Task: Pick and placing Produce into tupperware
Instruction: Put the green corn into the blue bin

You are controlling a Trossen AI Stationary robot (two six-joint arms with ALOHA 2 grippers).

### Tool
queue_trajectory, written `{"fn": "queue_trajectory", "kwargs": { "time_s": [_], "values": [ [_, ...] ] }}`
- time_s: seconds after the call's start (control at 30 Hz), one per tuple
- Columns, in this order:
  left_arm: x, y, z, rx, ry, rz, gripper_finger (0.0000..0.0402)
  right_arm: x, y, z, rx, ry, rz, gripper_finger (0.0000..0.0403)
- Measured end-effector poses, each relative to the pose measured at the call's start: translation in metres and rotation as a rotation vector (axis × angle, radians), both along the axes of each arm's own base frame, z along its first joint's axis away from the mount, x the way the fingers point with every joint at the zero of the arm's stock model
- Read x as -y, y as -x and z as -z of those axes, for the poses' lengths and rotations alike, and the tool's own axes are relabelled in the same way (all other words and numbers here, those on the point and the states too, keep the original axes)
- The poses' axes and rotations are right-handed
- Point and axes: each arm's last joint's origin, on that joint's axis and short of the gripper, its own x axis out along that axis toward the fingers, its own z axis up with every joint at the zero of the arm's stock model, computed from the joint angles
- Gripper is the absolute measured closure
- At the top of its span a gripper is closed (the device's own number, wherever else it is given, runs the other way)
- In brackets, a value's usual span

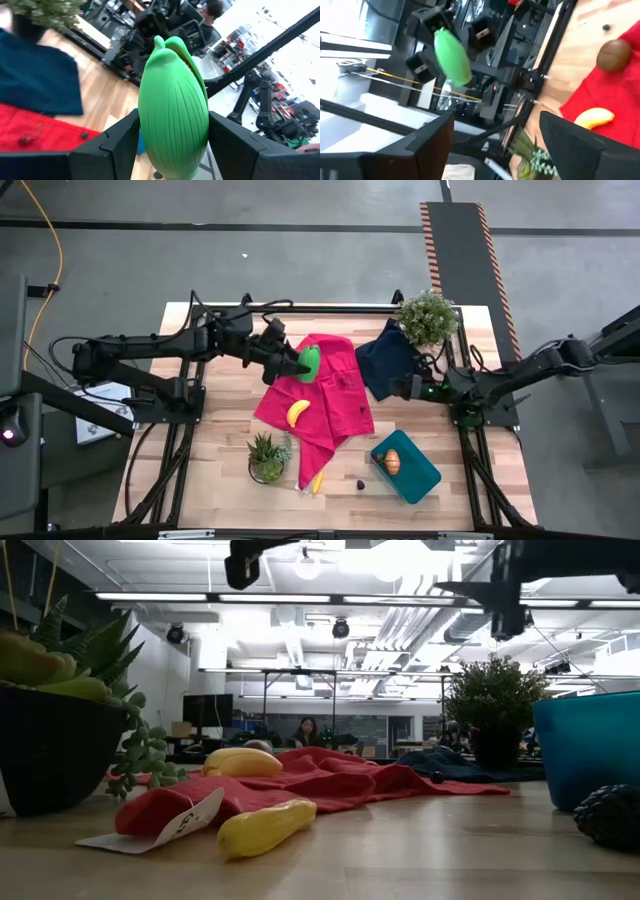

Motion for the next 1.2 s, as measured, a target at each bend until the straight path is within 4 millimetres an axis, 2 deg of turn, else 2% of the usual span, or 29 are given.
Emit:
{"fn": "queue_trajectory", "kwargs": {
  "time_s": [0.23,0.43,0.6,0.8,1.0,1.2],
  "values": [
    [0.008,-0.006,0.004,-0.01,-0.057,0.048,0.0192,0.006,-0.027,-0.018,-0.015,0.121,0.002,0.011],
    [0.007,-0.008,0.001,0.025,-0.064,0.043,0.0192,0.006,-0.056,-0.036,-0.069,0.379,-0.051,0.011],
    [0.007,-0.008,-0.001,0.052,-0.056,0.038,0.0192,0.007,-0.077,-0.049,-0.135,0.495,-0.083,0.011],
    [0.007,-0.008,-0.002,0.055,-0.053,0.04,0.0192,0.015,-0.086,-0.064,-0.231,0.609,-0.074,0.011],
    [0.007,-0.009,-0.002,0.058,-0.052,0.04,0.0192,0.02,-0.087,-0.083,-0.203,0.693,-0.041,0.011],
    [0.007,-0.009,-0.003,0.068,-0.056,0.039,0.0192,0.017,-0.087,-0.087,-0.205,0.817,-0.047,0.011]
  ]
}}
